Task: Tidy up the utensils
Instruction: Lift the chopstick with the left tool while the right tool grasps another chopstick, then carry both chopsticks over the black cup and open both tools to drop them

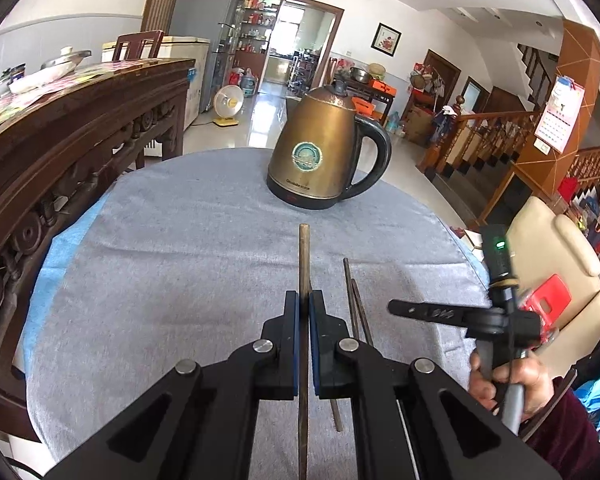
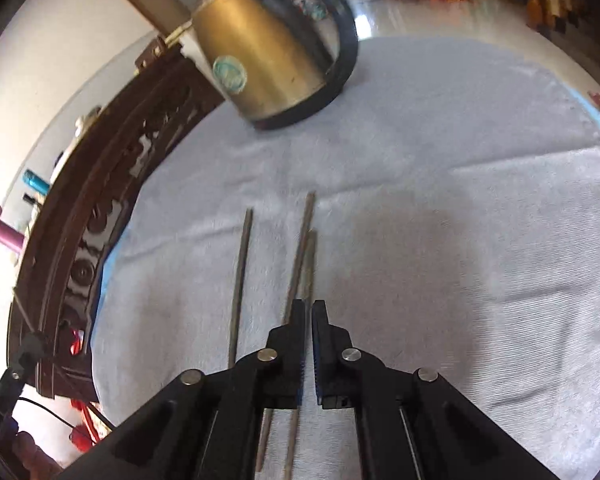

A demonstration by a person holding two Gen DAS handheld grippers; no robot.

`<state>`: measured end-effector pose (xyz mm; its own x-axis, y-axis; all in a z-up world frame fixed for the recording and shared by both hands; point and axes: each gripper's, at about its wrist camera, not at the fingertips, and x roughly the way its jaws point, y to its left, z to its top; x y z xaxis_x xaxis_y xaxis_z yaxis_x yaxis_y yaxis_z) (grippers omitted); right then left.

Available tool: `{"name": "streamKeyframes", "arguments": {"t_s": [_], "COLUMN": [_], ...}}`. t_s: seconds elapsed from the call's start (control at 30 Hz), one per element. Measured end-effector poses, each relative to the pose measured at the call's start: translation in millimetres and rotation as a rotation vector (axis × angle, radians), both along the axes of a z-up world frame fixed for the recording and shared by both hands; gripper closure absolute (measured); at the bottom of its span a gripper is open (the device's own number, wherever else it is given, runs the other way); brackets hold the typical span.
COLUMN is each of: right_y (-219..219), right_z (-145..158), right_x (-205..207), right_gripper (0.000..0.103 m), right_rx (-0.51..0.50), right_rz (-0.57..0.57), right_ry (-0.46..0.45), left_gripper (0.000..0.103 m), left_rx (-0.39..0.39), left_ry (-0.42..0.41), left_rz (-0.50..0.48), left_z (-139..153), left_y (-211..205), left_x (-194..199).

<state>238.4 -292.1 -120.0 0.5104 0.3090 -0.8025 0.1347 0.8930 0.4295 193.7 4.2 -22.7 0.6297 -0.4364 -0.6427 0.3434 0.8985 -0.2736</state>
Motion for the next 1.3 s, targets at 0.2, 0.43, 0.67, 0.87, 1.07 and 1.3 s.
{"name": "streamKeyframes", "arguments": {"t_s": [0.2,0.43,0.67,0.87,1.07,1.3], "right_y": [39.1,36.9,28.1,0.4,-22.3,-30.3], "right_z": [-24.7,-28.3,-21.5,24.3,78.4,130.4], "right_x": [20.5,44.3,35.4,-27.9,-108.9,-193.5], "right_gripper": [0.097,0.095,0.097,0.097,0.097,0.096], "right_rx": [-0.151,-0.231,-0.195,-0.161,-0.085,-0.048], "right_rz": [0.079,0.041,-0.017,-0.102,-0.212,-0.329], "right_ry": [0.100,0.100,0.023,-0.180,-0.419,-0.629], "left_gripper": [0.098,0.098,0.098,0.098,0.098,0.098], "left_rx": [0.007,-0.007,-0.011,-0.018,-0.034,-0.064], "left_ry": [-0.010,-0.015,-0.038,-0.096,-0.171,-0.243], "left_rz": [-0.007,-0.025,-0.026,-0.025,-0.016,-0.004], "left_z": [-0.5,-0.8,7.5,25.6,51.8,83.6], "left_y": [0.7,-0.8,1.5,5.9,10.7,19.2], "left_x": [-1.4,-0.5,-11.2,-33.1,-58.1,-78.9]}}
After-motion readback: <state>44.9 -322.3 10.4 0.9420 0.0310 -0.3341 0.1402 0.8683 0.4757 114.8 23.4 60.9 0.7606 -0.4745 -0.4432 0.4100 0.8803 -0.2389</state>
